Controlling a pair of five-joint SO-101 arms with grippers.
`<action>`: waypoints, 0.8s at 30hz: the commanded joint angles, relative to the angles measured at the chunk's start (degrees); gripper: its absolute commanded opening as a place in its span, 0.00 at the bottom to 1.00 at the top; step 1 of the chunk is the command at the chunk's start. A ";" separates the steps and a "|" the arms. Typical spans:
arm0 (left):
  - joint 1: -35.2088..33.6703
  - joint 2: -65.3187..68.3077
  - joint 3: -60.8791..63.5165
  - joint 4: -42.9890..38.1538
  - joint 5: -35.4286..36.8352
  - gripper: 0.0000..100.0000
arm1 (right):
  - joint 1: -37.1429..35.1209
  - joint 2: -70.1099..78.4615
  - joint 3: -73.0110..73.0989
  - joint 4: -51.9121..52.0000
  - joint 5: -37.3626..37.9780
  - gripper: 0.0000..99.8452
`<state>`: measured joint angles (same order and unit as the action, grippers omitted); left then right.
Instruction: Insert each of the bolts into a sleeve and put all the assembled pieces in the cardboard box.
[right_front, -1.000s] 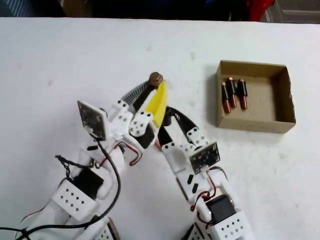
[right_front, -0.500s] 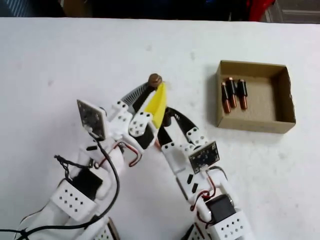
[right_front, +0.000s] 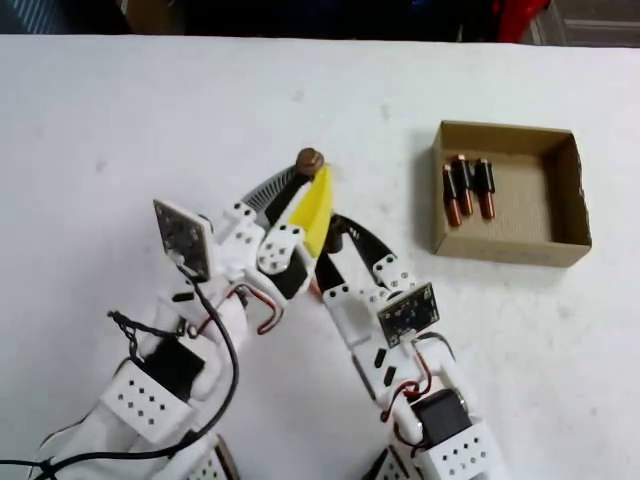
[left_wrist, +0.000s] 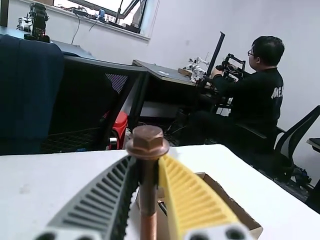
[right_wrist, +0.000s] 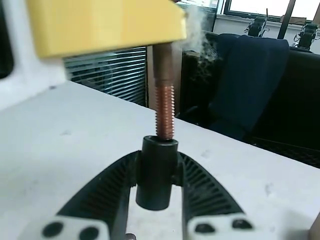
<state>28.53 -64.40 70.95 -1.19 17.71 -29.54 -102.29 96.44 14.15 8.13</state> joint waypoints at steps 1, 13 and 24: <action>0.04 0.48 -2.37 0.62 0.88 0.02 | -0.13 -0.92 0.44 -1.54 -0.35 0.02; 0.75 0.48 -3.16 2.64 0.70 0.02 | -0.13 -0.92 0.44 -1.19 5.10 0.02; 0.84 0.48 -4.66 2.90 0.88 0.02 | -0.04 -0.92 0.44 -1.01 5.10 0.02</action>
<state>28.53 -63.78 68.84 1.27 17.80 -29.36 -102.29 96.44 14.24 12.53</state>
